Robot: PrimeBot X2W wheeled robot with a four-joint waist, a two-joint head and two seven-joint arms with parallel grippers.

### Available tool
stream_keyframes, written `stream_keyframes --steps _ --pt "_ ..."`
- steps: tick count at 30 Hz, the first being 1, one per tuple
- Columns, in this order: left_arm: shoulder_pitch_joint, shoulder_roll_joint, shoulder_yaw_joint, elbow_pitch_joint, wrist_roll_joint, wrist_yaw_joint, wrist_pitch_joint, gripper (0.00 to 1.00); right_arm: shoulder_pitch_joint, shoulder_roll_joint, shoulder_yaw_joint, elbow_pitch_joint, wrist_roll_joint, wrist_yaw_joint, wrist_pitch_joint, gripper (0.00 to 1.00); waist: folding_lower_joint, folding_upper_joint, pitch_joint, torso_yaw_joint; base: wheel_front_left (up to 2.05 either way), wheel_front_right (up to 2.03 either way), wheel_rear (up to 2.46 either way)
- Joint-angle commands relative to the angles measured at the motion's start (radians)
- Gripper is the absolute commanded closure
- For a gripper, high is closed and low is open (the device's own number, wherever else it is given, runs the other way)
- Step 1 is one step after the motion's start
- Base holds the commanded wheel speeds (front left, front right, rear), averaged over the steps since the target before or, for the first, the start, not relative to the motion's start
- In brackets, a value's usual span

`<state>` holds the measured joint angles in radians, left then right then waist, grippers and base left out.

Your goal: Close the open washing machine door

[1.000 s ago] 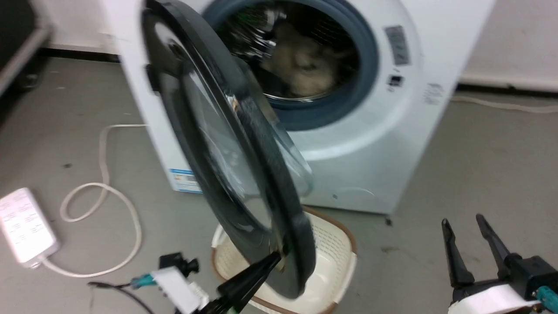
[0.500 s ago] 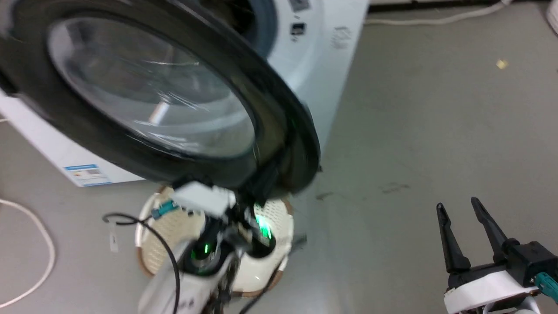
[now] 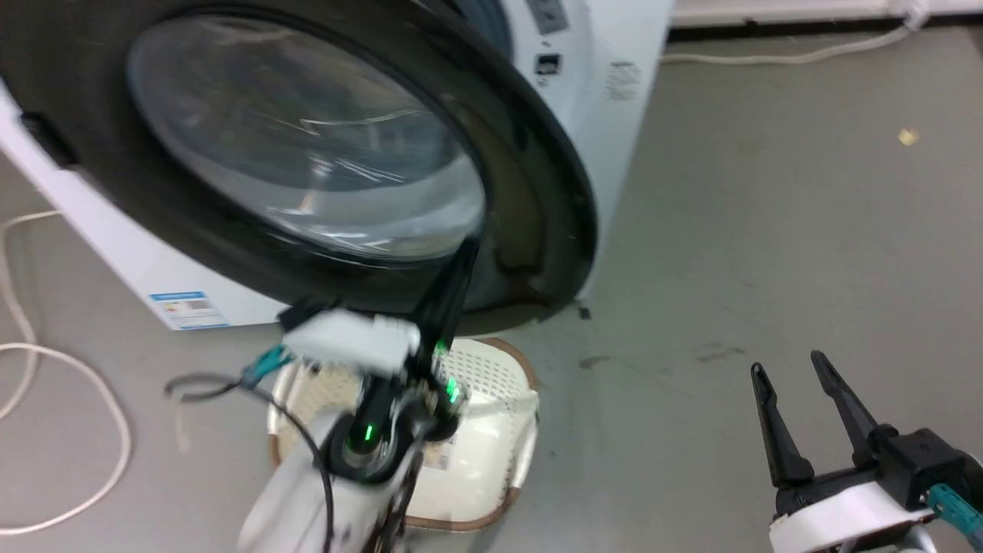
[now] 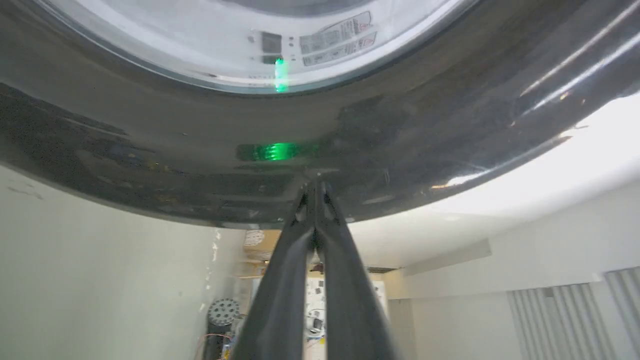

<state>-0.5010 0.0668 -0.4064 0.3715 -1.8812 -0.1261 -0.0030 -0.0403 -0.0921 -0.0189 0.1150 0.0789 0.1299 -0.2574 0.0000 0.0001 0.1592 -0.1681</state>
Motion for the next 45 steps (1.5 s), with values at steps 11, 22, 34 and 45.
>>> stream_keyframes --steps 11,22,34,45 --pt "0.326 0.261 -0.07 -0.181 0.659 -0.004 -0.254 0.0 0.08 -0.045 0.099 -0.039 0.043 0.001 -0.004 0.0 0.0 -0.0001 -0.119 0.224 0.0 0.0 0.0" --pt "0.543 0.098 0.257 -0.331 1.621 0.105 -0.259 0.0 0.05 -0.076 0.164 -0.026 0.041 0.001 -0.004 0.59 0.0 -0.0001 -0.113 0.323 0.0 0.0 0.0" --pt "0.46 0.016 0.239 -0.327 1.788 0.067 -0.259 0.0 -0.299 -0.218 0.312 0.099 0.15 0.001 0.084 1.0 0.0 -0.0001 0.068 0.318 0.0 0.0 0.0" --pt "0.375 -0.014 0.21 -0.336 1.783 0.075 -0.259 0.0 -0.726 -0.38 0.281 0.367 0.32 0.001 0.143 1.0 0.0 -0.0001 0.203 0.364 0.0 0.0 0.0"
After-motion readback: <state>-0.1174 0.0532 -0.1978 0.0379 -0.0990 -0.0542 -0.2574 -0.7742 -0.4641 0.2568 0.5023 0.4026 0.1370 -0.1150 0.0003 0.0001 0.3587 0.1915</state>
